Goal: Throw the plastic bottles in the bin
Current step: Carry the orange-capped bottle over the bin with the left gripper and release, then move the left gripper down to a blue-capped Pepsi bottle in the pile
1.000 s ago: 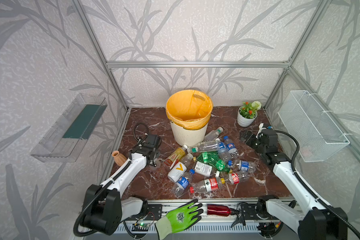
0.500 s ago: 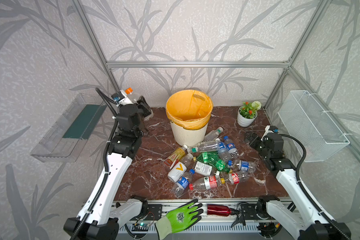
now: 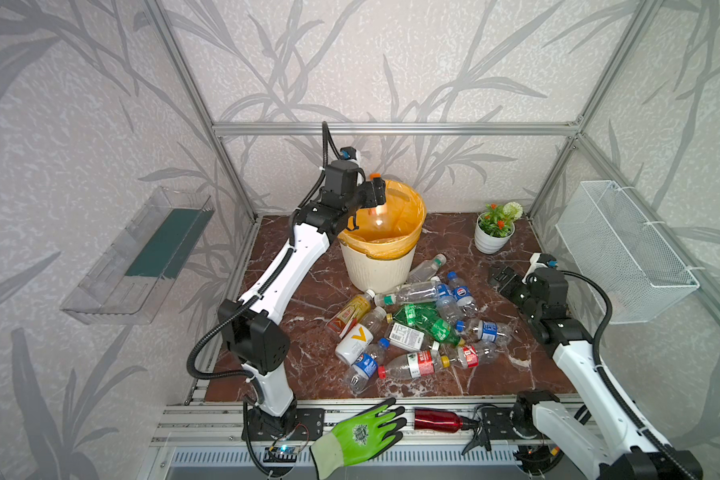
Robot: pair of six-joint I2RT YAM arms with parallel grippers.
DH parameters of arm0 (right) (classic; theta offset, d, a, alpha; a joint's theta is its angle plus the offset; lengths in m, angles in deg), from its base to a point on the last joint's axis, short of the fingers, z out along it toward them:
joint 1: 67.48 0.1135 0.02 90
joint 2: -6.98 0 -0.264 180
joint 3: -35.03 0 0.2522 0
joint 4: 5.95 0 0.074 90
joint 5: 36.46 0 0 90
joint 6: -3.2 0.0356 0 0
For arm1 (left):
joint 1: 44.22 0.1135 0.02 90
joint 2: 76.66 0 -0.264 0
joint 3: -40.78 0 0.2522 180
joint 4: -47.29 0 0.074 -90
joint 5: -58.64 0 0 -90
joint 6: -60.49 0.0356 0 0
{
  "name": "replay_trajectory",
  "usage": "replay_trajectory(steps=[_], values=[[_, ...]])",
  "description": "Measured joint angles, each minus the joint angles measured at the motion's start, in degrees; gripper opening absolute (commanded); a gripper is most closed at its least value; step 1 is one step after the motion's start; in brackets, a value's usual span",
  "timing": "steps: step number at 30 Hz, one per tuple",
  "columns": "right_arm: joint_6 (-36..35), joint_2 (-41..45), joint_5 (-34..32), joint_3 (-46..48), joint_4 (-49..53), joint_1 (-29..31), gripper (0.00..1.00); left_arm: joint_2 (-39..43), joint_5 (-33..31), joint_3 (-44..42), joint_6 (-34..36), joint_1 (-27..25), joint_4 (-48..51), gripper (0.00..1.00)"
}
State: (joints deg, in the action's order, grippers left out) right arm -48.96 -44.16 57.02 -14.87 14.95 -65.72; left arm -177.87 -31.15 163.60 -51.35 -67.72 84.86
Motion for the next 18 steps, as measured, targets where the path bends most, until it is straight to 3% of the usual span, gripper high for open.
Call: replay_trajectory(steps=[12,18], values=[[-0.1,2.3,-0.5,0.0,4.0,0.0,0.98,22.4,-2.7,-21.2,2.3,0.6,-9.6,0.99],[0.3,3.5,-0.7,1.4,5.7,0.0,0.98,27.8,-3.8,-30.7,4.0,-0.5,-11.5,0.99]])
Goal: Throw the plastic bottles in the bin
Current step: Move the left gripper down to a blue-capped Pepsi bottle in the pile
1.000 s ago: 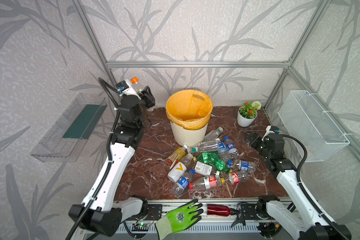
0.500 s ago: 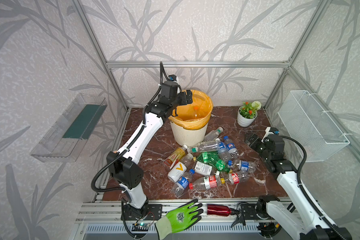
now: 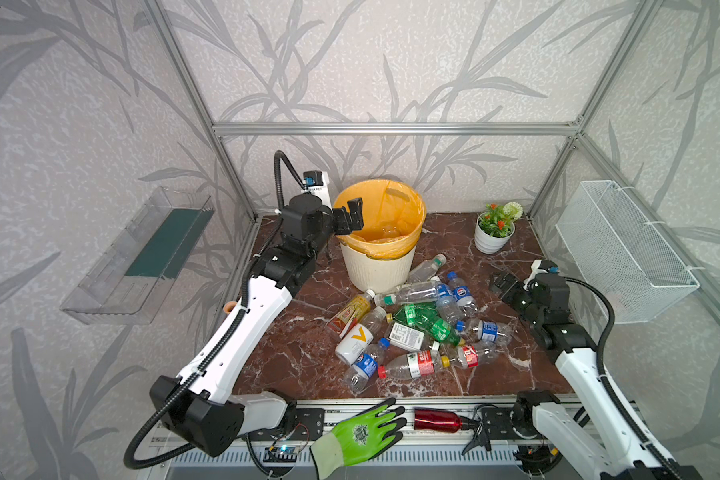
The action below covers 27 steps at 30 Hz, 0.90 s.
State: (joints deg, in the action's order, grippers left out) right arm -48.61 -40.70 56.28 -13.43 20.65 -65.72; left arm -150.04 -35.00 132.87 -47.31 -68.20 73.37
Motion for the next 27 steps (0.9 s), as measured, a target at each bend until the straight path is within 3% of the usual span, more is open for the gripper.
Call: replay_trajectory(steps=[9,14,27], values=[[1.7,2.1,-0.8,3.2,2.5,0.0,0.98,1.9,-3.6,-5.0,3.1,-8.3,3.7,0.98],[1.7,3.3,-0.8,4.7,2.6,0.0,0.98,7.4,-7.9,-12.4,3.1,-13.5,7.2,0.94],[1.4,8.5,-0.1,9.5,3.0,0.0,0.98,19.5,-17.4,-29.2,-5.0,-29.6,18.3,0.78]])
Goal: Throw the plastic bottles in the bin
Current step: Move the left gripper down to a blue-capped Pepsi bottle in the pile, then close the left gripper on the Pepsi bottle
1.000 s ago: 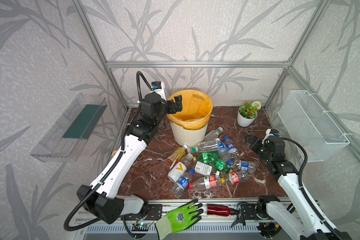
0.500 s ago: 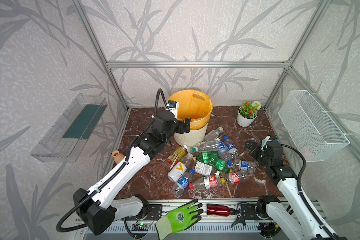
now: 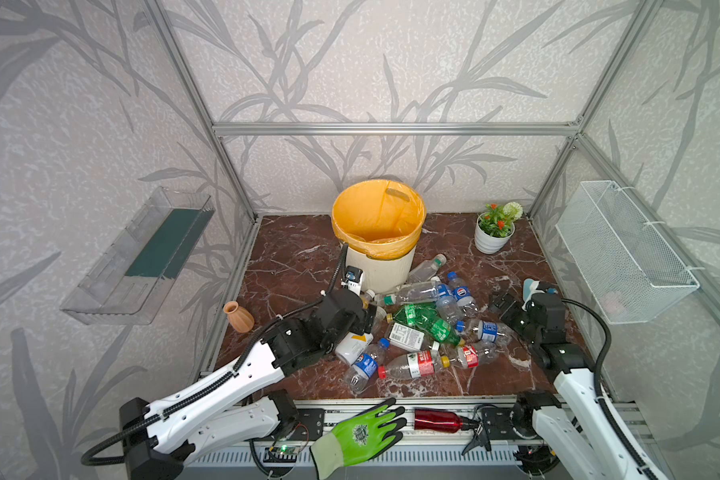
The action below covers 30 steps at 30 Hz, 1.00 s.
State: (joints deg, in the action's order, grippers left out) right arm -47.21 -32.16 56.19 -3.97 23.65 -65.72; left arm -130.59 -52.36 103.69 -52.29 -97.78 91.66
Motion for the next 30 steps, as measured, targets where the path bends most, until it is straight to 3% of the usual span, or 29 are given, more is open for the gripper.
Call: replay_trajectory(steps=[9,15,30], values=[[-0.2,5.2,1.1,2.7,2.2,0.0,0.97,0.9,0.0,-7.6,-7.0,-7.0,3.8,0.72],[0.0,6.1,2.3,3.8,2.5,0.0,0.97,-2.3,3.9,-9.3,-9.7,-7.6,3.8,0.66],[-0.2,5.3,3.7,4.3,2.5,0.0,0.97,-10.0,13.4,-11.9,-11.7,-8.2,3.2,0.67]])
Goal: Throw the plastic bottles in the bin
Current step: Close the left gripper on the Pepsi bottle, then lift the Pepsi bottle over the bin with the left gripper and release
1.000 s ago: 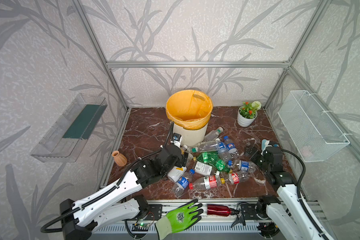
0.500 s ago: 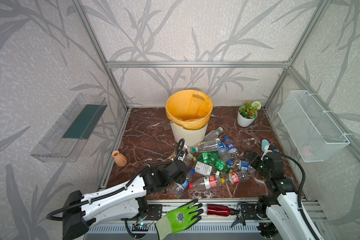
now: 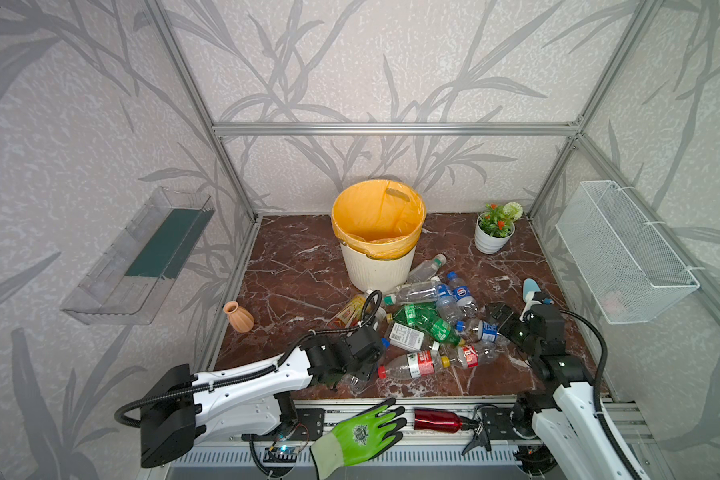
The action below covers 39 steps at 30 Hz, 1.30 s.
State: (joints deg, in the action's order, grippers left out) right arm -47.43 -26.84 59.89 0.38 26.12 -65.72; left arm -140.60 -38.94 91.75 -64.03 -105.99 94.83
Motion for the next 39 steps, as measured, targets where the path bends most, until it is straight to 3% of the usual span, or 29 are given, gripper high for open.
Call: replay_trajectory(steps=[21,26,31,39], values=[[-0.1,-0.7,0.2,0.1,0.0,0.0,0.97,-7.2,1.9,0.0,0.2,0.0,-1.5,0.66],[-0.2,-1.3,0.2,0.1,-0.1,0.0,0.97,-8.9,1.9,0.0,0.4,0.0,-1.9,0.59],[-0.2,-1.7,0.2,0.1,-0.2,0.0,0.97,-9.0,2.1,0.0,0.4,0.0,-2.5,0.59],[-0.2,-2.3,0.2,0.1,-0.5,0.0,0.97,-7.8,3.0,0.0,0.9,0.0,-2.7,0.46]])
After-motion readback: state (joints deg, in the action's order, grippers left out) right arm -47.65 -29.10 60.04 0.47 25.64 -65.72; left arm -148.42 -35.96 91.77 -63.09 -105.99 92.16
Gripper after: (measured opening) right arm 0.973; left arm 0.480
